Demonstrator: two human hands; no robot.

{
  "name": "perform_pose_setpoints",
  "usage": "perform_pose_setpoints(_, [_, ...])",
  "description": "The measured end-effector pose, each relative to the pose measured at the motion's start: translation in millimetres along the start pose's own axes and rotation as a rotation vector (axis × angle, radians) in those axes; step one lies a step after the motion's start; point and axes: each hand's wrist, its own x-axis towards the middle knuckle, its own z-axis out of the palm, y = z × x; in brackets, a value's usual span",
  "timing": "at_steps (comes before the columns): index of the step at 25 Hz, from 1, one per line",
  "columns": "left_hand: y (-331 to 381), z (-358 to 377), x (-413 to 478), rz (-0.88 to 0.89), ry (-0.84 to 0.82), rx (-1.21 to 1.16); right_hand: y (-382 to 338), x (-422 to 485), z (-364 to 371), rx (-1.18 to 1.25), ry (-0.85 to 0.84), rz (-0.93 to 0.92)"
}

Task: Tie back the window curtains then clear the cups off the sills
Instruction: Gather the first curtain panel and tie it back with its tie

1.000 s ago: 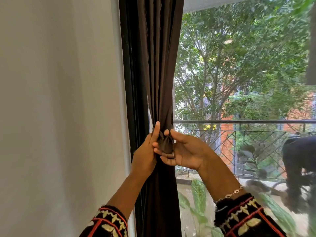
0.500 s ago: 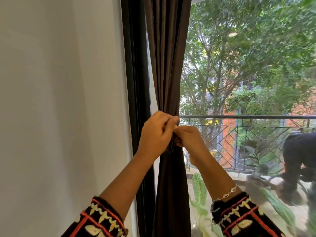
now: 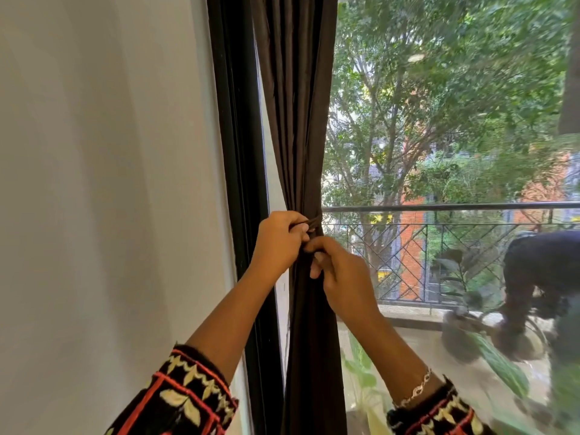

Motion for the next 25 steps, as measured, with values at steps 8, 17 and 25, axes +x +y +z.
perform_pose_setpoints(8, [-7.0,-0.8,-8.8,0.22,-0.032,0.124,-20.9,28.6,-29.7,-0.109,0.088,-0.175])
perform_pose_setpoints(17, [-11.1,-6.3,-15.2,0.288,0.073,0.211,-9.9,79.8,-5.0,-0.014,0.164,-0.225])
perform_pose_setpoints(25, [-28.8,0.4,-14.8,0.655,0.357,0.646,-15.2,84.8,-4.7,0.115,0.088,-0.064])
